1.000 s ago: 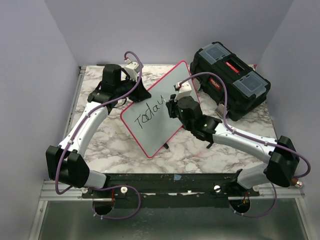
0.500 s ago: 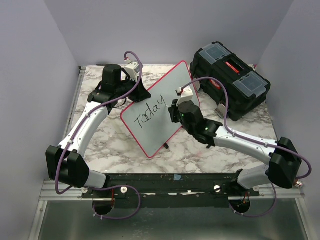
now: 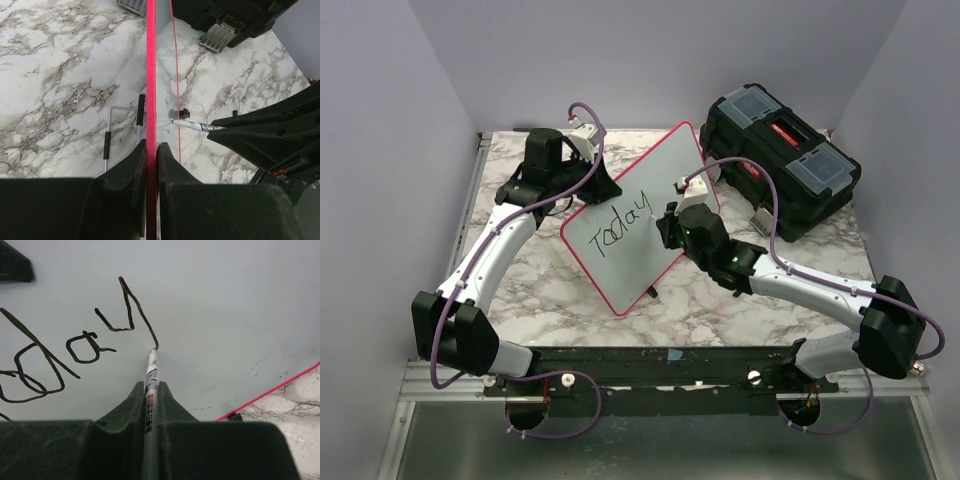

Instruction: Write a sentence on the whiteboard

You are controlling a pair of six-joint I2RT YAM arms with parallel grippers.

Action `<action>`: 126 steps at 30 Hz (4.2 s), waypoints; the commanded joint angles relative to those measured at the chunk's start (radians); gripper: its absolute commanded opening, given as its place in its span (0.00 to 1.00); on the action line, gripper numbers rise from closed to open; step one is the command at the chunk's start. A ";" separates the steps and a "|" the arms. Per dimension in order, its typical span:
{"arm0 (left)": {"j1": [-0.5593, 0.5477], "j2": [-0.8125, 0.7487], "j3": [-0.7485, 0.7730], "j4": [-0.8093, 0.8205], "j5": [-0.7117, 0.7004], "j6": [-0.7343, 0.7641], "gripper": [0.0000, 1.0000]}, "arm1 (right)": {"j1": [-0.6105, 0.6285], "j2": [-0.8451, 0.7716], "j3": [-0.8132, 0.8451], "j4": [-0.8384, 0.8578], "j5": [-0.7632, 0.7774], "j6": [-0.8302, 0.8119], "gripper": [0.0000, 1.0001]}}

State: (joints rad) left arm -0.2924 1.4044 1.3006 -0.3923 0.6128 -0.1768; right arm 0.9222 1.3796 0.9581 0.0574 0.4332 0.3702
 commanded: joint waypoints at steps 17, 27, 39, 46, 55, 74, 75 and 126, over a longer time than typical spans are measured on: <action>-0.028 -0.009 -0.017 -0.012 -0.002 0.086 0.00 | 0.002 -0.089 -0.035 0.029 -0.062 0.025 0.01; -0.028 -0.012 -0.017 -0.011 -0.002 0.086 0.00 | 0.000 -0.132 -0.024 0.099 0.041 -0.019 0.01; -0.030 -0.015 -0.020 -0.014 -0.004 0.088 0.00 | -0.029 -0.039 0.096 0.111 0.102 -0.070 0.01; -0.030 -0.017 -0.018 -0.013 -0.002 0.088 0.00 | -0.057 0.014 0.162 0.110 0.076 -0.082 0.01; -0.031 -0.018 -0.018 -0.014 -0.004 0.088 0.00 | -0.078 0.056 0.192 0.111 0.042 -0.079 0.01; -0.031 -0.017 -0.019 -0.015 -0.007 0.089 0.00 | -0.083 0.056 0.147 0.080 -0.044 -0.040 0.01; -0.031 -0.015 -0.018 -0.015 -0.006 0.088 0.00 | -0.083 0.048 0.144 0.074 -0.051 -0.034 0.01; -0.035 -0.017 -0.015 -0.013 0.000 0.086 0.00 | -0.122 0.079 0.214 -0.007 0.016 -0.031 0.01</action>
State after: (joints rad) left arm -0.3073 1.3933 1.3006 -0.3950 0.6090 -0.1749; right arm 0.8036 1.4460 1.1454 0.0574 0.4721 0.3466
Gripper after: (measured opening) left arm 0.107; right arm 0.118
